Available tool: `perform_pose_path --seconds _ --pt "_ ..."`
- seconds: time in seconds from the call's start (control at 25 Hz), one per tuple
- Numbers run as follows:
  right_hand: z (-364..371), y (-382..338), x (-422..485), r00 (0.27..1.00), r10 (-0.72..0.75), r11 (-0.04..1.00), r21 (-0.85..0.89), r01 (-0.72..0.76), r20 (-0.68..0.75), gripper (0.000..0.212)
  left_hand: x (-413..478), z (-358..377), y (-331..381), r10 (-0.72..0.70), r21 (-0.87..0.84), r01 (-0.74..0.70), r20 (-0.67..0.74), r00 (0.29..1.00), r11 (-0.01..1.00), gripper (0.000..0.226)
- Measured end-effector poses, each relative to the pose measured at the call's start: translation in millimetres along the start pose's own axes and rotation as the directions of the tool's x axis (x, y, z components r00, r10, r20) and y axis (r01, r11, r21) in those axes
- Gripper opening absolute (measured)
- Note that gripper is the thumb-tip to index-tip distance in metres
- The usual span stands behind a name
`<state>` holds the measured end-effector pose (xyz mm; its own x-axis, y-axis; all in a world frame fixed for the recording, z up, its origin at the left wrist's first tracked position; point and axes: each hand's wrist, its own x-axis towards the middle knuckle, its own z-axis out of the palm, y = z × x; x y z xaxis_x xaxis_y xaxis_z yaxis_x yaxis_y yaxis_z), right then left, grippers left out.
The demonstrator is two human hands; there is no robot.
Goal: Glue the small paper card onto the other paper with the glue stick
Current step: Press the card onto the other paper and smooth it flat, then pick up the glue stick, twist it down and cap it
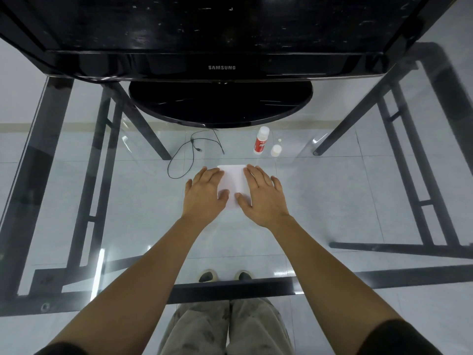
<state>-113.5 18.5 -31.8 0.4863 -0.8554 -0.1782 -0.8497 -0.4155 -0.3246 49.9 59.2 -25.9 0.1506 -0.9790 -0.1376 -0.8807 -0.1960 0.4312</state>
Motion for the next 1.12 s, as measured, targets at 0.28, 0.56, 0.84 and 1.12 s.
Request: perform_pose_path --seconds 0.28,0.56,0.84,1.12 --pt "-2.3 1.2 -4.1 1.0 -0.01 0.999 0.042 0.011 -0.011 0.062 -1.3 -2.2 0.3 0.008 -0.083 -0.011 -0.035 0.999 0.997 0.047" --pt "-6.7 7.8 -25.9 0.986 0.137 0.988 0.08 -0.13 -0.091 0.055 6.4 -14.1 13.2 0.034 -0.194 -0.061 -0.136 0.99 0.979 0.044" --pt "-9.9 36.1 -36.8 0.936 0.345 0.939 0.031 -0.344 -0.072 0.06 67.9 -23.2 56.2 0.055 -0.323 -0.066 -0.041 0.998 0.944 0.059" --pt "-1.2 42.7 -39.5 0.93 0.367 0.93 -0.021 -0.368 -0.026 0.063 93.3 -9.0 77.2 0.0 -0.361 -0.017 -0.048 0.999 0.932 0.045"
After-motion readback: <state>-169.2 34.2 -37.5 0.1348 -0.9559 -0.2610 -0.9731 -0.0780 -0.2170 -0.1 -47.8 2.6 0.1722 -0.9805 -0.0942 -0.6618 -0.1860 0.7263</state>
